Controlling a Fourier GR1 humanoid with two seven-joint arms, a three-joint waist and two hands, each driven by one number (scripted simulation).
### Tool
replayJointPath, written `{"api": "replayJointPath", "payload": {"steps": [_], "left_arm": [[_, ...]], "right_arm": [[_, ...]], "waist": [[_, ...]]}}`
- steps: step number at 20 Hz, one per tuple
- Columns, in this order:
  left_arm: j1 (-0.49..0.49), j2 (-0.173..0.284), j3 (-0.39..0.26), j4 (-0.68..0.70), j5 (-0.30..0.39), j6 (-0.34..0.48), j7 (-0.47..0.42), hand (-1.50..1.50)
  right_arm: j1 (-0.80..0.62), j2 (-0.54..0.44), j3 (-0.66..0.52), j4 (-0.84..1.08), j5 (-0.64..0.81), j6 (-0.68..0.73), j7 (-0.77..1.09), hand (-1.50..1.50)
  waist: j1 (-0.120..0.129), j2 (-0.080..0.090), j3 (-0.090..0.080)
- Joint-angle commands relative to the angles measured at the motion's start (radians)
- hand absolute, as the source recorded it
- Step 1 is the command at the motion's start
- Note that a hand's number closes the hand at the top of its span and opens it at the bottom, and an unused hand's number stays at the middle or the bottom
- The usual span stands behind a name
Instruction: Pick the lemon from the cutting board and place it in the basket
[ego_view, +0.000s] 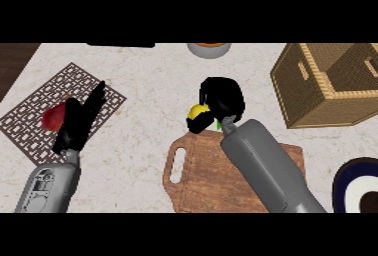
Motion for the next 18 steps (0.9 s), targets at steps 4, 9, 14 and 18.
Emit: {"api": "replayJointPath", "payload": {"steps": [4, 9, 14, 18], "left_arm": [[0.018, 0.0, 0.005, 0.028, -0.018, 0.019, -0.032, 0.0], [0.062, -0.008, 0.007, -0.006, -0.001, 0.008, -0.05, 0.0], [0.057, 0.012, 0.011, -0.075, -0.01, 0.013, 0.036, 0.0], [0.053, 0.044, 0.057, 0.014, 0.019, -0.023, -0.034, 0.0]], "right_arm": [[-0.164, 0.001, -0.039, -0.206, -0.228, -0.172, 0.169, 1.5], [-0.347, 0.001, -0.056, -0.216, -0.201, -0.227, 0.325, 1.5], [-0.516, -0.003, -0.177, -0.232, -0.169, -0.1, 0.425, 1.5], [-0.535, -0.055, -0.238, -0.288, -0.195, -0.041, 0.452, 1.5]], "waist": [[-0.017, -0.009, 0.0], [-0.026, -0.008, -0.001], [-0.037, -0.009, -0.001], [-0.051, -0.008, -0.001]]}}
